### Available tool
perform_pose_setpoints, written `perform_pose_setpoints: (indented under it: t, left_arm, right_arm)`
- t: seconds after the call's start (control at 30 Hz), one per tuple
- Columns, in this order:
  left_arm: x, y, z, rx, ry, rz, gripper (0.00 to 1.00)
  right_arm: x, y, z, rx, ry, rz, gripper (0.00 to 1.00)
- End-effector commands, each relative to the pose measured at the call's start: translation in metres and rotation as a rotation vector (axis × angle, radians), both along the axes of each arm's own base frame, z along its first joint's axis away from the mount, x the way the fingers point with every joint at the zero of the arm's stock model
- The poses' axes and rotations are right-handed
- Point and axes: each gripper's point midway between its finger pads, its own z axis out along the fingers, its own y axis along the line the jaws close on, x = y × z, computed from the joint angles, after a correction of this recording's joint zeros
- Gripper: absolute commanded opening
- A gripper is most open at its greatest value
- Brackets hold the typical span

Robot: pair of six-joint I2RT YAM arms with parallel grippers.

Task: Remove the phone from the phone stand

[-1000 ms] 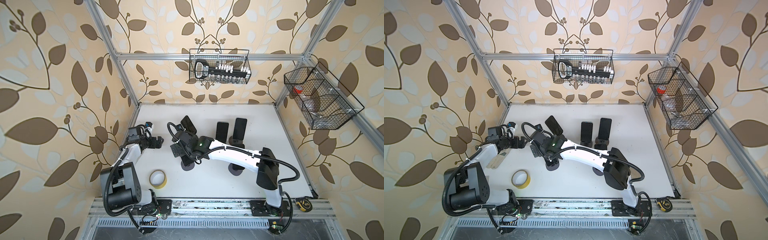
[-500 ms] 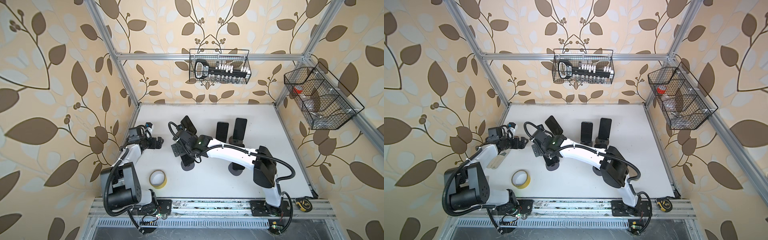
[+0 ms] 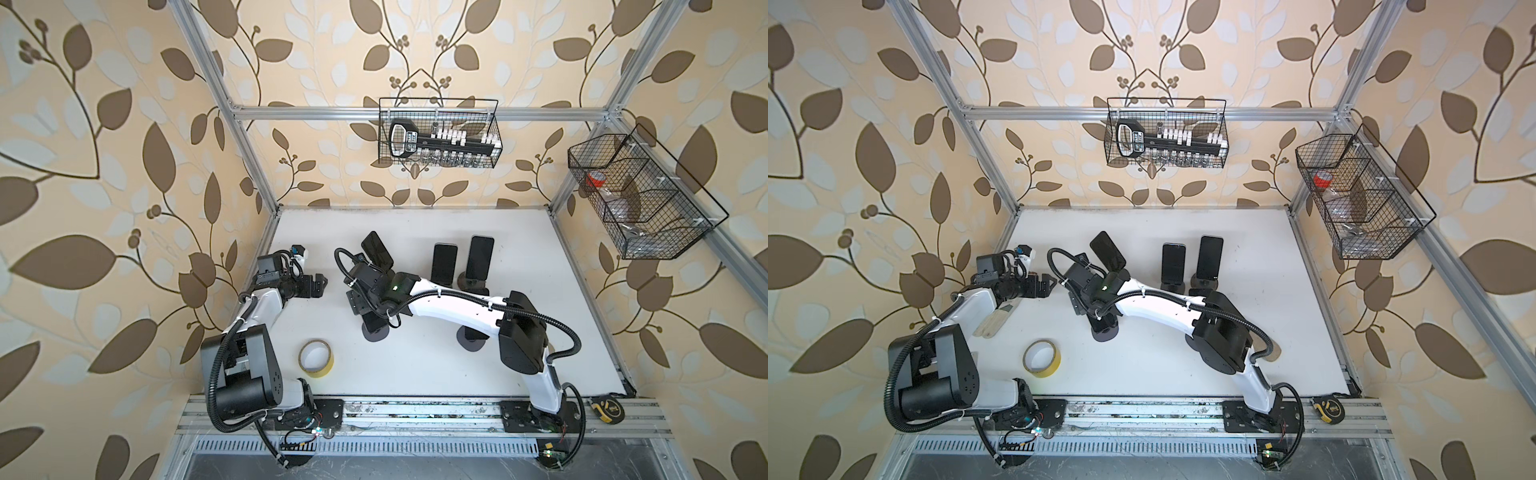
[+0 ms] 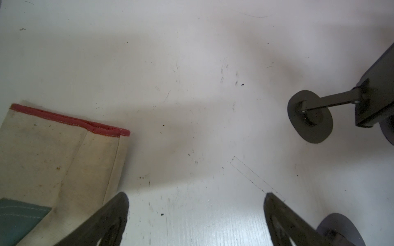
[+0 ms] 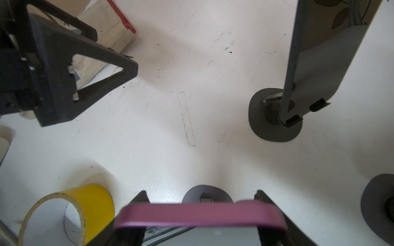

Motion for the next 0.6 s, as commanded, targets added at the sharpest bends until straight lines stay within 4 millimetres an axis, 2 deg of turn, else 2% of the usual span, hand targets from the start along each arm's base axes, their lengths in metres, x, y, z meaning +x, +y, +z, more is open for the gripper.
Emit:
perform_pose_setpoints:
  t: [0.0, 0.3, 0.57]
  left_arm:
    - [0.002, -0.001, 0.012, 0.011, -0.045, -0.013, 0.99]
    - [0.003, -0.002, 0.012, 0.005, -0.043, -0.024, 0.99]
    - [0.002, -0.004, 0.012, 0.001, -0.041, -0.035, 0.99]
  right_arm:
    - [0.0, -0.003, -0.006, -0.039, 0.0, -0.016, 0.72]
    - [-0.004, -0.007, 0.001, -0.036, -0.005, -0.027, 0.7]
    - [-0.005, -0.01, 0.022, -0.002, -0.015, -0.019, 0.69]
